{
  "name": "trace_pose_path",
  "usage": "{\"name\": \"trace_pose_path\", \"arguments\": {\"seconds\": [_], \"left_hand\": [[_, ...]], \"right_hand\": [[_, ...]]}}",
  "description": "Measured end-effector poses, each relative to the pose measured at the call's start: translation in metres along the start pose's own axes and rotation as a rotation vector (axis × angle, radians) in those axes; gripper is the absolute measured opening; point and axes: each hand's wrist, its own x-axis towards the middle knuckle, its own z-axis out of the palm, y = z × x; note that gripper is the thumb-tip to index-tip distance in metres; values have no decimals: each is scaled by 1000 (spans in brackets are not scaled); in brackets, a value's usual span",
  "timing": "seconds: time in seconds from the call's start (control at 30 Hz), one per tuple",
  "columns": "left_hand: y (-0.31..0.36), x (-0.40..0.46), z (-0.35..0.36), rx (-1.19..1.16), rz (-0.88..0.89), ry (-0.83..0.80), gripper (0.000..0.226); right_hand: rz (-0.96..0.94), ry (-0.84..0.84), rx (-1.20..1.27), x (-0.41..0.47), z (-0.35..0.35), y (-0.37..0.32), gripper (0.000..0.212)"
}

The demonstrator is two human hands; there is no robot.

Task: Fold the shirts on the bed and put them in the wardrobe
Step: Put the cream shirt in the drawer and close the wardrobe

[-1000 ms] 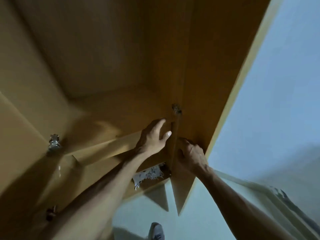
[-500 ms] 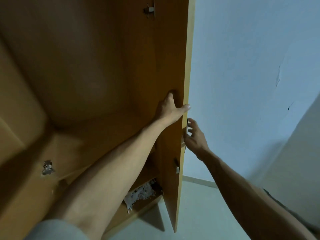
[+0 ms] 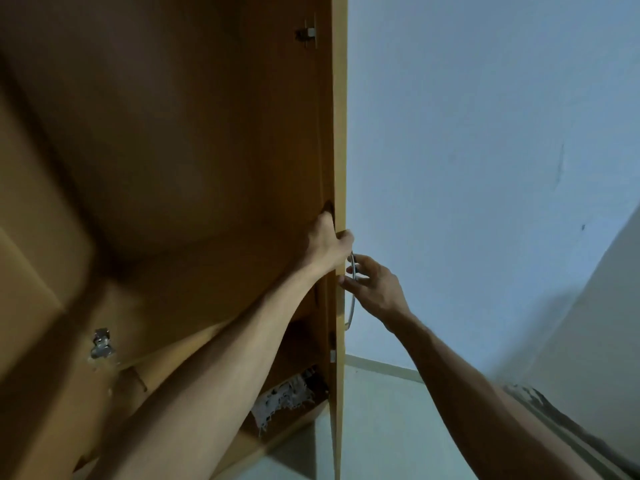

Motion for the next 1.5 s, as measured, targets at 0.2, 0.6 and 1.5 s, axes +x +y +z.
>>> {"name": "trace_pose_path", "arguments": {"seconds": [0.2,0.6,1.5], "left_hand": [[-62,-2,-58,-13,-41,36,18],[-142,50,-123,-120,-178,162,20],[-202,124,-141,-175,-246,254,21]], "right_hand": [[-139,-58,-148,24,58,-28,33],[-296,-210,-260,109,156,-61,19],[-353,-266,-86,172,213,-68,16]]}}
